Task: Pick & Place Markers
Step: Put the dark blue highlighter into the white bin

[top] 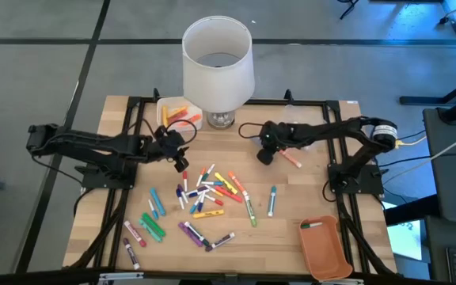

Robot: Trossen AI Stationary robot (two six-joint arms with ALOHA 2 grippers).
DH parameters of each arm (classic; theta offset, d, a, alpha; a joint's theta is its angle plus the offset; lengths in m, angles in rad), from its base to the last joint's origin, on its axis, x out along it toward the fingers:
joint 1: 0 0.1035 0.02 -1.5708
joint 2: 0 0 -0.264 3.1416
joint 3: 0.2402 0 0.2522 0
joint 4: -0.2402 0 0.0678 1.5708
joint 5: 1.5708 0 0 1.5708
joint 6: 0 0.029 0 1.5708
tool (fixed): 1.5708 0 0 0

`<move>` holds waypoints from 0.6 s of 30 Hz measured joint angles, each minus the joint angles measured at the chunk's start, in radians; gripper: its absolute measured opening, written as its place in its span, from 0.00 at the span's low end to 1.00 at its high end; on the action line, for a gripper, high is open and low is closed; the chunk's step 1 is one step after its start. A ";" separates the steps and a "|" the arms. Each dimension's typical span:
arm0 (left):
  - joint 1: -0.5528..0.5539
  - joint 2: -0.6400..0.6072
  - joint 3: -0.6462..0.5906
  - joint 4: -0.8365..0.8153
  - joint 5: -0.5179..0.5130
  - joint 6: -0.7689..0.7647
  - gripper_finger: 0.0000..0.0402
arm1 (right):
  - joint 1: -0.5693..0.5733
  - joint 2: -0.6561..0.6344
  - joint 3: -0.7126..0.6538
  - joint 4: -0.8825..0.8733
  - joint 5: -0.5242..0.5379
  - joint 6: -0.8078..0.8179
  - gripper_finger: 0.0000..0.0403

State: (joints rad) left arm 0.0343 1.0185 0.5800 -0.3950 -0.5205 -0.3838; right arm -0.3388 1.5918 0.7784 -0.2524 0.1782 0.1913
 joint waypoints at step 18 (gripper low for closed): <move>-0.132 0.001 0.000 0.097 0.095 -0.033 0.32 | 0.357 -0.133 -0.015 0.333 0.119 0.042 0.17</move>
State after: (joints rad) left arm -0.0977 1.0191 0.5800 -0.2984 -0.4257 -0.4169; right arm 0.0180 1.4589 0.7631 0.0806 0.2968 0.2335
